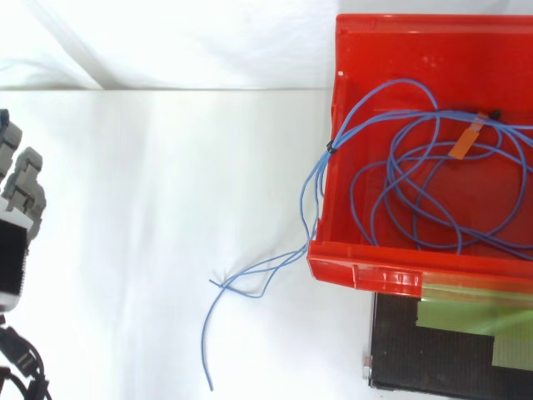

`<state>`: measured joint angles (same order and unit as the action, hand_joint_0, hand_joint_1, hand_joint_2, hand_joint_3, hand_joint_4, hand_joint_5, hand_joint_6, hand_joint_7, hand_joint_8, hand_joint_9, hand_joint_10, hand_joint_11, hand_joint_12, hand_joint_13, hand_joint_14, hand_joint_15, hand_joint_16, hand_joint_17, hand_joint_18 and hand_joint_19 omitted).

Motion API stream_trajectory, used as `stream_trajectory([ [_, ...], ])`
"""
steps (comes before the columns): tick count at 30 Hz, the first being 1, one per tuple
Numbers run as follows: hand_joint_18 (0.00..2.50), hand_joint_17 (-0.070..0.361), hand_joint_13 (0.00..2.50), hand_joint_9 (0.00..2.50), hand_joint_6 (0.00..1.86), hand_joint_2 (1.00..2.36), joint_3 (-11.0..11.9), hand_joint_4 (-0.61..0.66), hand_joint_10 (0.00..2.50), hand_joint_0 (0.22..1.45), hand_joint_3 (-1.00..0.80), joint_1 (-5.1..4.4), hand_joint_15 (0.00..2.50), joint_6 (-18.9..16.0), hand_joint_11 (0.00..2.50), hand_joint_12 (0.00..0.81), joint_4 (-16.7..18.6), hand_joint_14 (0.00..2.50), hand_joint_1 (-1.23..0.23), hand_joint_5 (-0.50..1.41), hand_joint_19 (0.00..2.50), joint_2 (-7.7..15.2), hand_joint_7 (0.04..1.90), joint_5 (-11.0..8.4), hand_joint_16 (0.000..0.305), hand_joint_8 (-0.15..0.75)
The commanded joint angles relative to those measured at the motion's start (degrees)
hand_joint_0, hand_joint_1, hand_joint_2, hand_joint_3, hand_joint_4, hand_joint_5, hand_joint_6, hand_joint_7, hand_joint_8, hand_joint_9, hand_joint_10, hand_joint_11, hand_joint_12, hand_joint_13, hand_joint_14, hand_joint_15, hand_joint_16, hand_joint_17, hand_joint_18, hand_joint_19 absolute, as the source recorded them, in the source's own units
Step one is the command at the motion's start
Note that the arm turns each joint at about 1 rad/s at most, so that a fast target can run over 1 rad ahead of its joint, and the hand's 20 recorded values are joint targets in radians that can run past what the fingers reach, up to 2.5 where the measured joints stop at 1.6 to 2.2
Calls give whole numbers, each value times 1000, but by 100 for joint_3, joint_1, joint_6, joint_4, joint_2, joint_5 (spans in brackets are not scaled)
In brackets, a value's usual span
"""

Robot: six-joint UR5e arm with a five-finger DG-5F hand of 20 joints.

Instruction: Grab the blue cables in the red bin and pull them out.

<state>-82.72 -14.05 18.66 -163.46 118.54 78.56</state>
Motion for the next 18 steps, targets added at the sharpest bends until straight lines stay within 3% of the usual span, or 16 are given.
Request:
stream_trajectory([
  [1, 102, 103, 109, 106, 5, 1000, 406, 122, 0, 777, -1000, -2, 250, -86, 65, 322, -248, 8, -762, 175, 479, 258, 145, 169, 46, 176],
  [6, 109, 103, 117, 115, 5, 1000, 529, 123, 2, 777, -1000, -19, 252, 63, 73, 322, -713, 8, -762, 180, 478, 258, 143, 177, 46, 178],
  [7, 109, 103, 119, 119, 5, 1000, 591, 123, 0, 777, -1000, -10, 245, 169, 62, 322, -977, 8, -762, 181, 478, 258, 144, 230, 46, 179],
  [11, 112, 103, 124, 129, 5, 1000, 810, 124, 3, 777, -1000, -19, 246, 511, 75, 321, -1469, 8, -762, 188, 474, 258, 145, 415, 46, 181],
  [13, 112, 103, 127, 132, 5, 1000, 1030, 125, 2, 778, -1000, -19, 247, 898, 71, 321, -1830, 8, -762, 190, 478, 258, 144, 582, 46, 181],
  [15, 114, 103, 129, 136, 5, 1000, 1311, 128, 2, 777, -1000, -10, 247, 1548, 72, 320, -2208, 9, -761, 193, 478, 258, 146, 705, 46, 182],
  [16, 113, 103, 129, 137, 5, 1000, 1426, 128, 2, 777, -1000, -19, 252, 1900, 81, 320, -2357, 9, -762, 194, 476, 258, 144, 705, 46, 182],
  [18, 117, 103, 133, 140, 5, 1000, 1522, 128, 2, 778, -1000, -19, 252, 2234, 82, 320, -2462, 8, -761, 194, 483, 258, 144, 714, 46, 183],
])
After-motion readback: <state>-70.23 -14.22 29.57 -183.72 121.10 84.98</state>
